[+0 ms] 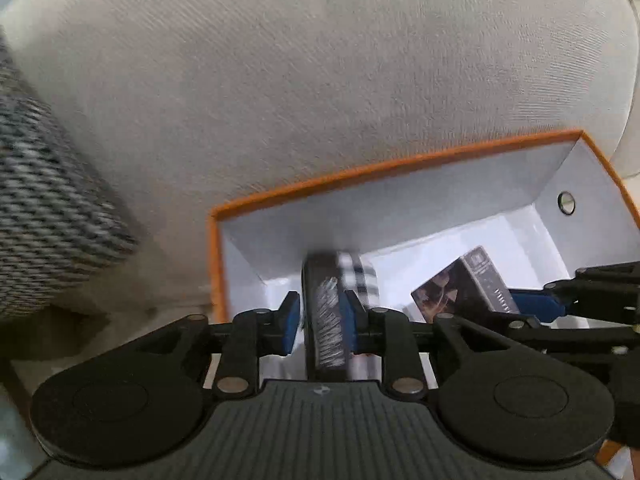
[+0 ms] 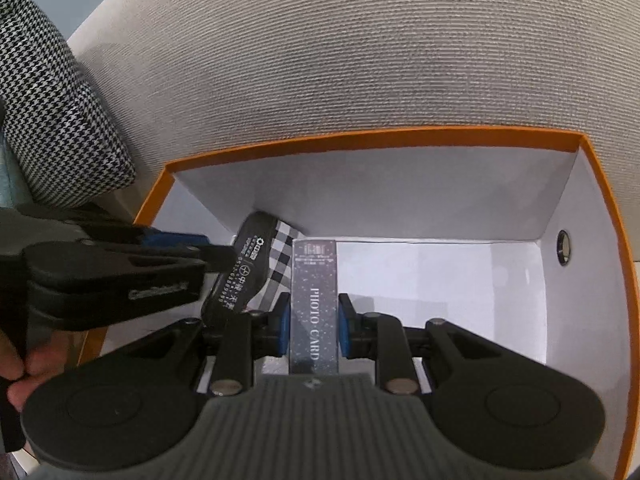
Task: Organize rigid objects
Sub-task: 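Carry the glasses case with the left tool while the right tool carries the card box over the orange box, then lower and release the glasses case from the left tool while the right tool releases the card box inside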
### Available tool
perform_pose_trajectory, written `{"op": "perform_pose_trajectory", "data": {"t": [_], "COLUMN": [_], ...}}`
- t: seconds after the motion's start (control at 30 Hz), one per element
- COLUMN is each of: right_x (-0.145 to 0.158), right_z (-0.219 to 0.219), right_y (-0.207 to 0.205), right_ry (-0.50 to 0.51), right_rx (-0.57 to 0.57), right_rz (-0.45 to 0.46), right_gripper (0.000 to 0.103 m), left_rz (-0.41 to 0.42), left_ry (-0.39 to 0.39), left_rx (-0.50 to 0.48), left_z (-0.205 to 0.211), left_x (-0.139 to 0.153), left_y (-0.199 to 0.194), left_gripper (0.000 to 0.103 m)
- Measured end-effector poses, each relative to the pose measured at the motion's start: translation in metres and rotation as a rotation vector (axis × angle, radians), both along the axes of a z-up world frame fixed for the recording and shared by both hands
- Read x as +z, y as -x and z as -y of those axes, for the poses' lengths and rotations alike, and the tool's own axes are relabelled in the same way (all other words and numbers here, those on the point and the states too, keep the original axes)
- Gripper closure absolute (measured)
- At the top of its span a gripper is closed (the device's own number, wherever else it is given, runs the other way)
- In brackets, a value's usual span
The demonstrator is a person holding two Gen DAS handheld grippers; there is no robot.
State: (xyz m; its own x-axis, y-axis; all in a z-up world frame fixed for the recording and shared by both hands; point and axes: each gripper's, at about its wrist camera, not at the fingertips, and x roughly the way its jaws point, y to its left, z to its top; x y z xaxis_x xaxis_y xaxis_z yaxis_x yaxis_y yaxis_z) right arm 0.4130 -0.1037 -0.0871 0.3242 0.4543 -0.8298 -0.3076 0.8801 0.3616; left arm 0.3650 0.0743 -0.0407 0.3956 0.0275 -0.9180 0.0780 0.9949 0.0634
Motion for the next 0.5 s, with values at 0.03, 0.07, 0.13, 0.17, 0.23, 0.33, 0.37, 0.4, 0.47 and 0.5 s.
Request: {"op": "perform_pose_trajectory", "data": {"t": [0.03, 0.07, 0.13, 0.17, 0.23, 0.33, 0.37, 0.4, 0.47, 0.5], "right_x": [0.0, 0.001, 0.002, 0.001, -0.003, -0.012, -0.015, -0.018, -0.023, -0.025], "right_z": [-0.002, -0.002, -0.006, -0.009, -0.015, -0.025, -0.028, -0.032, -0.038, -0.042], "right_y": [0.0, 0.0, -0.002, -0.003, -0.008, -0.015, -0.018, -0.021, -0.025, -0.027], "right_ry": [-0.001, 0.001, 0.026, 0.042, 0.065, 0.081, 0.077, 0.074, 0.064, 0.057], "right_rx": [-0.002, -0.005, -0.018, -0.024, -0.035, -0.053, -0.061, -0.068, -0.076, -0.081], "right_rz": [-0.003, -0.004, -0.006, -0.007, -0.012, -0.036, -0.047, -0.063, -0.093, -0.104], "right_gripper": [0.079, 0.079, 0.079, 0.079, 0.079, 0.079, 0.079, 0.079, 0.079, 0.079], "left_rz": [0.022, 0.04, 0.084, 0.101, 0.13, 0.139, 0.14, 0.138, 0.123, 0.113], "left_ry": [0.035, 0.061, 0.093, 0.096, 0.111, 0.137, 0.142, 0.148, 0.171, 0.188], "left_rx": [0.0, 0.006, 0.027, 0.039, 0.071, 0.104, 0.108, 0.109, 0.115, 0.118], "left_z": [-0.005, -0.009, -0.021, -0.027, -0.038, -0.046, -0.05, -0.06, -0.073, -0.077], "left_x": [0.008, 0.014, 0.028, 0.032, 0.042, 0.048, 0.049, 0.051, 0.047, 0.046], "left_y": [0.006, 0.011, 0.023, 0.025, 0.035, 0.042, 0.044, 0.042, 0.037, 0.039], "left_gripper": [0.074, 0.073, 0.072, 0.072, 0.072, 0.072, 0.072, 0.072, 0.072, 0.072]}}
